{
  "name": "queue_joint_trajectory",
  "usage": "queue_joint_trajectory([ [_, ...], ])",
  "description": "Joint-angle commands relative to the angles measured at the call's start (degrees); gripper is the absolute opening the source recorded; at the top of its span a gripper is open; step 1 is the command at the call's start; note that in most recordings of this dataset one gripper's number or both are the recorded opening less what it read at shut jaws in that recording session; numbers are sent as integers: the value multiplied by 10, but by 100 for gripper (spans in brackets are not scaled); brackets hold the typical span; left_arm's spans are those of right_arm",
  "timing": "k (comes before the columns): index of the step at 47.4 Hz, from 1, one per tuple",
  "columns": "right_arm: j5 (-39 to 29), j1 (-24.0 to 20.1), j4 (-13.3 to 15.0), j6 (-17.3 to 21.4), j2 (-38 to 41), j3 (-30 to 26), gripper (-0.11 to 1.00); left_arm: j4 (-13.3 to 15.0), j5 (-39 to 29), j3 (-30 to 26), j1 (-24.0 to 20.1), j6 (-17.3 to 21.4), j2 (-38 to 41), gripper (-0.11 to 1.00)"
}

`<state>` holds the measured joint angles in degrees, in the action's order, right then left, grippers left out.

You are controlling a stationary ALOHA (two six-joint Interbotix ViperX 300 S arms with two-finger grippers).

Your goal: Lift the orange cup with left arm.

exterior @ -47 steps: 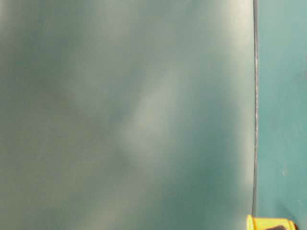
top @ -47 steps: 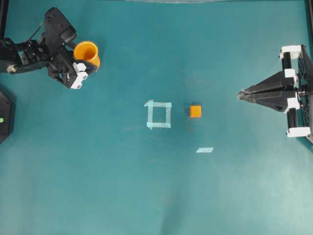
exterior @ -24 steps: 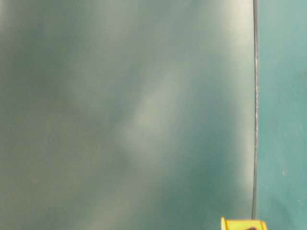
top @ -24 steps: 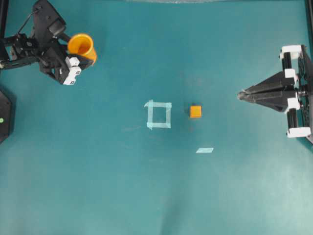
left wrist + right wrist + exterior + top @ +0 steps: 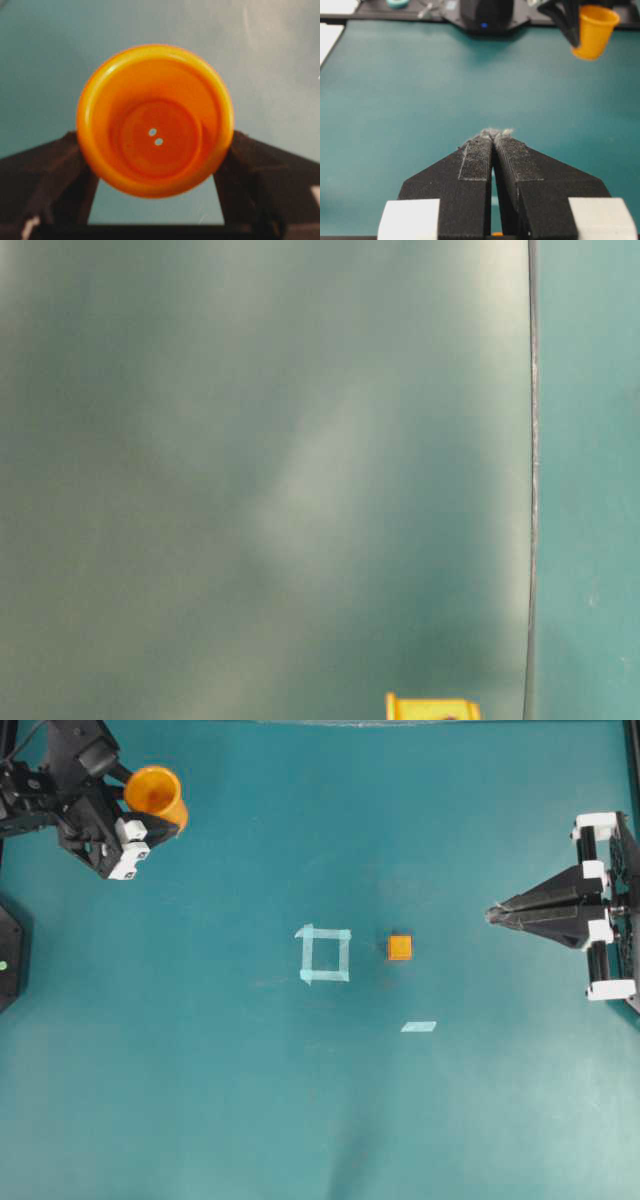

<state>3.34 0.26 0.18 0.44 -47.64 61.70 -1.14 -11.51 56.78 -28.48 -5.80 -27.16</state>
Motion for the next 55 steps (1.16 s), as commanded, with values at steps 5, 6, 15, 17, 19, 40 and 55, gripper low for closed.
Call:
queue_joint_trajectory([
  [5,2,-1,-1,0,-1,-17,0,-2,-7,-15,-2,18,-23,65],
  [6,2,-1,0,0,-1,-17,0,-2,-11,-16,-2,20,-24,65],
  [15,1,-1,-1,0,-4,-18,0,-2,-48,-28,-2,25,-39,65],
  [17,2,-2,-1,0,-3,-18,0,-2,-54,-31,-2,25,-40,65],
  [19,2,-1,-1,0,-3,-18,0,-3,-61,-33,-2,25,-44,65],
  [40,2,-1,0,0,-3,-20,0,-2,-83,-40,-2,26,-70,65],
  [55,2,-1,0,-1,-4,-20,0,-2,-104,-51,-2,26,-88,65],
])
